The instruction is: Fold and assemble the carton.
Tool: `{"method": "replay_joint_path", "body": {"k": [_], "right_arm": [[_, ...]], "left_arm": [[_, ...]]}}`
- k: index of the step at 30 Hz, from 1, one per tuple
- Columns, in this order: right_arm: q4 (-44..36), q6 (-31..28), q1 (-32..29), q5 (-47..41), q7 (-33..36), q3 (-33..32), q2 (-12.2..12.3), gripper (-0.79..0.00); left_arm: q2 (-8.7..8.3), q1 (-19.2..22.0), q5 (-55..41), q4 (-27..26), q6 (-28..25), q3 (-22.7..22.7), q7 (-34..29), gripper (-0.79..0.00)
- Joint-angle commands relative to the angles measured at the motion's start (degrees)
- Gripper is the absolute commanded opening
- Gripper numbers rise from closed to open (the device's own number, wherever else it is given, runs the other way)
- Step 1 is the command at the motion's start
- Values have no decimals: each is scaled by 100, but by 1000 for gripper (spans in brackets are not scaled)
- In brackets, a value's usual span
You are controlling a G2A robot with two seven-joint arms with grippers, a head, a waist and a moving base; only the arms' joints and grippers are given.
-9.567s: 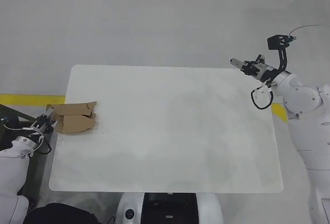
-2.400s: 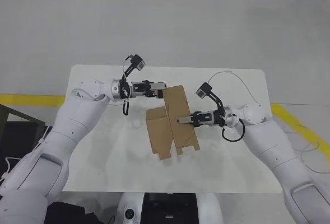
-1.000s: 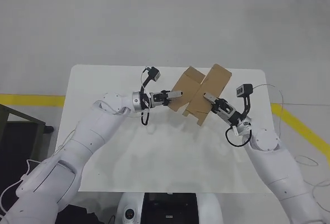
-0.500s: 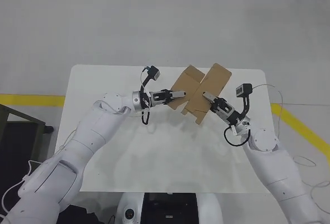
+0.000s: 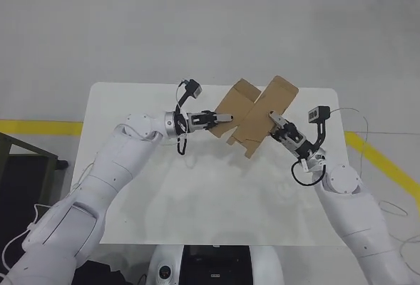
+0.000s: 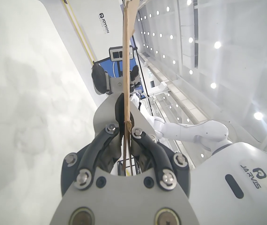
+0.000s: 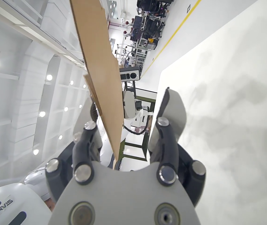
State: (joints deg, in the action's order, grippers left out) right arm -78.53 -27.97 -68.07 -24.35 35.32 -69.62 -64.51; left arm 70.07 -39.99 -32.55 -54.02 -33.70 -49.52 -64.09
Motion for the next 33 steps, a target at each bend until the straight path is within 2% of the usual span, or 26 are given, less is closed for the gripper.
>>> {"method": "replay_joint_path", "body": {"k": [1, 3, 7, 13, 20, 24, 33], "right_arm": [[15, -53, -16, 41, 175, -150, 34, 0], [54, -86, -58, 51, 331, -342, 77, 0], [104, -110, -152, -194, 817, -589, 136, 0], [313, 76, 110, -428, 2532, -680, 234, 0], [829, 206, 640, -418, 4231, -545, 305, 0], [1023, 447, 926, -143, 4547, -367, 342, 0], [985, 518, 1207, -400, 4618, 109, 379, 0]], "left_arm": [[-27, 92, 60, 74, 5, -51, -316, -785], [-59, 197, 171, 125, -20, -94, -630, -785], [-163, 363, 569, 32, 257, -97, -907, -785], [-403, 475, 913, -349, 671, 29, -1324, -785], [-738, 514, 482, -699, 1250, 226, -1904, -785], [-897, 534, 267, -924, 1494, 378, -2148, -785], [-1145, 614, 108, -1313, 1492, 913, -2146, -785]]}}
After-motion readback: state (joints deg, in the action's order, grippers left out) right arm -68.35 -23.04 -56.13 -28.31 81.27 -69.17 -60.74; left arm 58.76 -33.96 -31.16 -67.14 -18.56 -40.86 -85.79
